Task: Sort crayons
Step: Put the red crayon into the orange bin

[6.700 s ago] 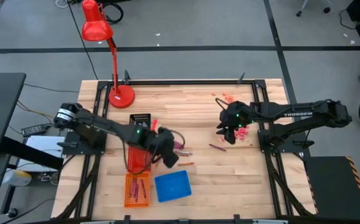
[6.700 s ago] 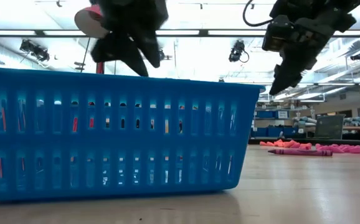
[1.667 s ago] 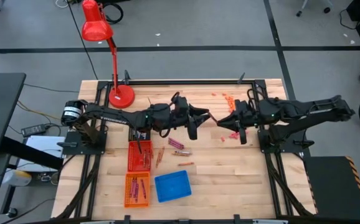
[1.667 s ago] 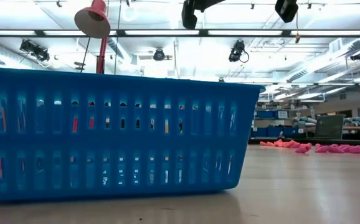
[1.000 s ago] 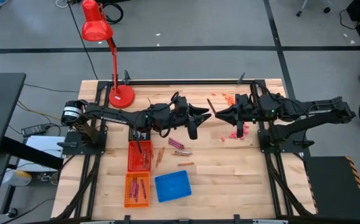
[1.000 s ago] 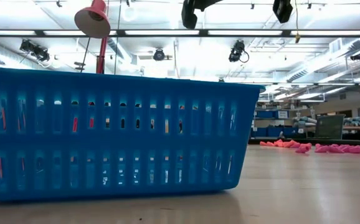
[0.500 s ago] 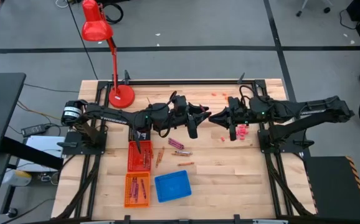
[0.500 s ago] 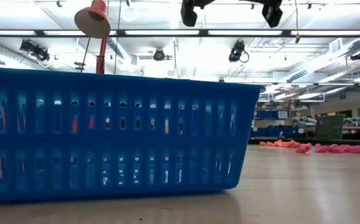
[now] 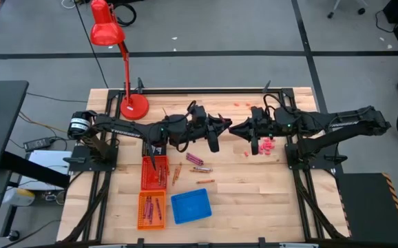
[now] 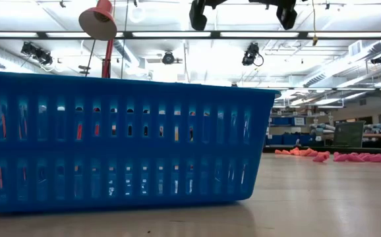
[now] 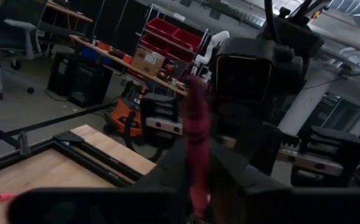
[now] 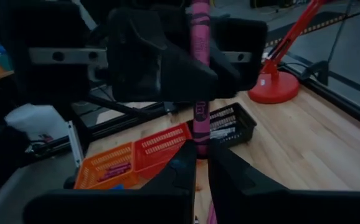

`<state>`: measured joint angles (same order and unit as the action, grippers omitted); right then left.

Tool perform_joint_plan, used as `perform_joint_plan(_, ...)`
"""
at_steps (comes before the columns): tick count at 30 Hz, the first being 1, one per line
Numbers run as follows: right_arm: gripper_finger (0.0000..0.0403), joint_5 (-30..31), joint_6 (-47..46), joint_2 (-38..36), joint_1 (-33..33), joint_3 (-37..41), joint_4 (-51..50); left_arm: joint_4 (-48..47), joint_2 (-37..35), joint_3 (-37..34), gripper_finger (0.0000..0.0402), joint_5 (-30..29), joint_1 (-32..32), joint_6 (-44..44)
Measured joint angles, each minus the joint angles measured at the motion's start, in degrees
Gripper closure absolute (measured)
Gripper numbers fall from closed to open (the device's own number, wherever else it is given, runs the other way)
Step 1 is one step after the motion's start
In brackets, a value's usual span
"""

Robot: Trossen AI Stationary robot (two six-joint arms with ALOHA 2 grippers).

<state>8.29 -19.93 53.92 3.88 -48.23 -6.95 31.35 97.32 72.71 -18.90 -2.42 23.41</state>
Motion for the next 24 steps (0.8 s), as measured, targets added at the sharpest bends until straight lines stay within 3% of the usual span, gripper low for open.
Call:
perform_joint_plan(2, 0.0366, 0.5, 0.2, 0.1, 0.0, 0.0, -0.3, -0.6, 0.0, 0.0, 0.0370, 0.0, 0.0, 0.2)
perform_joint_plan(5, 0.0356, 0.6, 0.5, 0.2, 0.0, 0.0, -0.3, -0.8, 0.0, 0.0, 0.0371, 0.0, 0.0, 0.1)
perform_joint_plan(14, 0.0270, -0.9, -2.4, -0.5, -0.1, -0.1, -4.0, -7.4, -0.2, 0.0, 0.0363, -0.2, 0.3, 3.1)
perform_joint_plan(19, 0.0248, -1.2, -3.0, -1.7, -0.4, -1.5, -13.7, -18.5, -2.6, -0.1, 0.0363, 2.3, -0.7, 9.6)
perform_joint_plan(24, 0.0246, -1.1, -3.0, -2.3, -0.4, -1.5, -18.4, -36.0, -6.5, 0.0, 0.0363, 7.7, -3.3, 20.7)
